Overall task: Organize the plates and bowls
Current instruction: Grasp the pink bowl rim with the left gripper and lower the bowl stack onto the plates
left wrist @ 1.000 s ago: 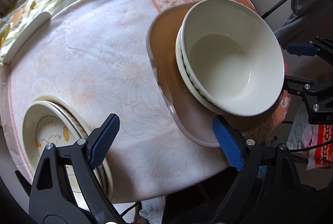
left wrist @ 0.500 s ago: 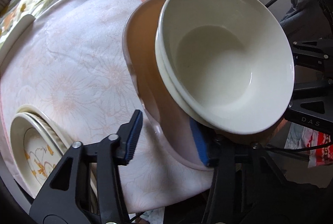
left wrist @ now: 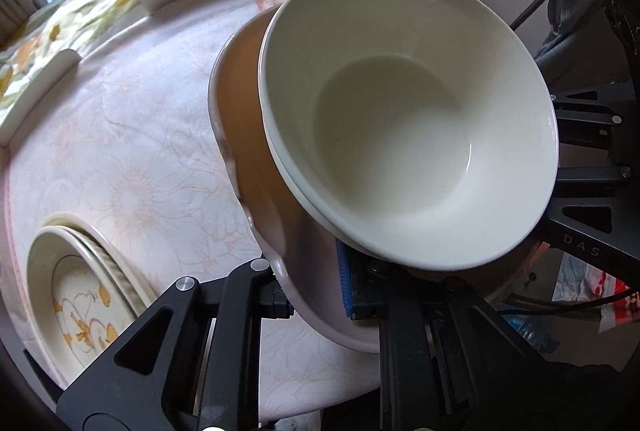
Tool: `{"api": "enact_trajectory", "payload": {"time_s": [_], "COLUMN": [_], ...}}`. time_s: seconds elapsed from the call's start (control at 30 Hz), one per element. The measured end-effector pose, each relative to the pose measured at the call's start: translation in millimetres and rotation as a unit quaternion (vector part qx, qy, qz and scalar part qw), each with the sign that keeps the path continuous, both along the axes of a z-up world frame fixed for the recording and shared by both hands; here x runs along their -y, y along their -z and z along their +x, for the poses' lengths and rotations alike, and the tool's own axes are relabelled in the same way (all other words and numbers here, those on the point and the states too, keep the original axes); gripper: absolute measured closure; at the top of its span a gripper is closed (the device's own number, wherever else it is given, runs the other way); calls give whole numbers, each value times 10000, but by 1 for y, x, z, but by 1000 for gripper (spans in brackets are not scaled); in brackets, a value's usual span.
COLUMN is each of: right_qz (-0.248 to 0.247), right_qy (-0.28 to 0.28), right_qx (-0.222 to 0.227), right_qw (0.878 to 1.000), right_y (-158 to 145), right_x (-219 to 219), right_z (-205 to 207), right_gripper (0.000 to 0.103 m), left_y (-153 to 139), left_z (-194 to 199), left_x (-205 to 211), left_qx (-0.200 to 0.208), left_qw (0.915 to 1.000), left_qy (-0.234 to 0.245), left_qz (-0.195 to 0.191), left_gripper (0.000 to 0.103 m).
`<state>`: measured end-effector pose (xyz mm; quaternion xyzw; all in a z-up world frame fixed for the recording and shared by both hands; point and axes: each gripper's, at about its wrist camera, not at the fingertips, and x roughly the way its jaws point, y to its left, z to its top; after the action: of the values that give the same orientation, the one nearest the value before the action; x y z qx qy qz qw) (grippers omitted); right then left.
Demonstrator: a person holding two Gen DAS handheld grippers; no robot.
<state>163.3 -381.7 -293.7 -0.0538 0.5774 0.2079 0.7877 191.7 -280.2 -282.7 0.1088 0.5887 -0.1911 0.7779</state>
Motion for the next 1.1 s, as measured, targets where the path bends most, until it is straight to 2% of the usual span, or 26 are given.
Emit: {"api": "enact_trajectory", "payload": {"time_s": [0.23, 0.43, 0.57, 0.83, 1.1], "right_qz": [-18, -59, -68, 53, 264], "right_qy": [-113, -158, -114, 15, 217], "right_qx": [349, 625, 735, 679, 467], "right_qw": [9993, 9979, 9972, 9977, 9983], "right_y": [-42, -82, -99, -101, -74], "right_x": [-15, -54, -92, -173, -233], "right_z": [-1, -10, -20, -41, -49], "right_gripper": [88, 88, 88, 88, 88], "left_y": [-49, -85, -99, -96, -64], "left_z": [-9, -23, -34, -58, -65], "left_x": [-29, -75, -118, -205, -264], "left_qx": [379, 604, 674, 590, 303], "left_qw": [9990, 9975, 9970, 9977, 9991], "left_qy": [-204, -307, -297, -280, -297], "left_qz": [-97, -187, -217, -162, -86], "left_gripper": [89, 90, 90, 90, 90]}}
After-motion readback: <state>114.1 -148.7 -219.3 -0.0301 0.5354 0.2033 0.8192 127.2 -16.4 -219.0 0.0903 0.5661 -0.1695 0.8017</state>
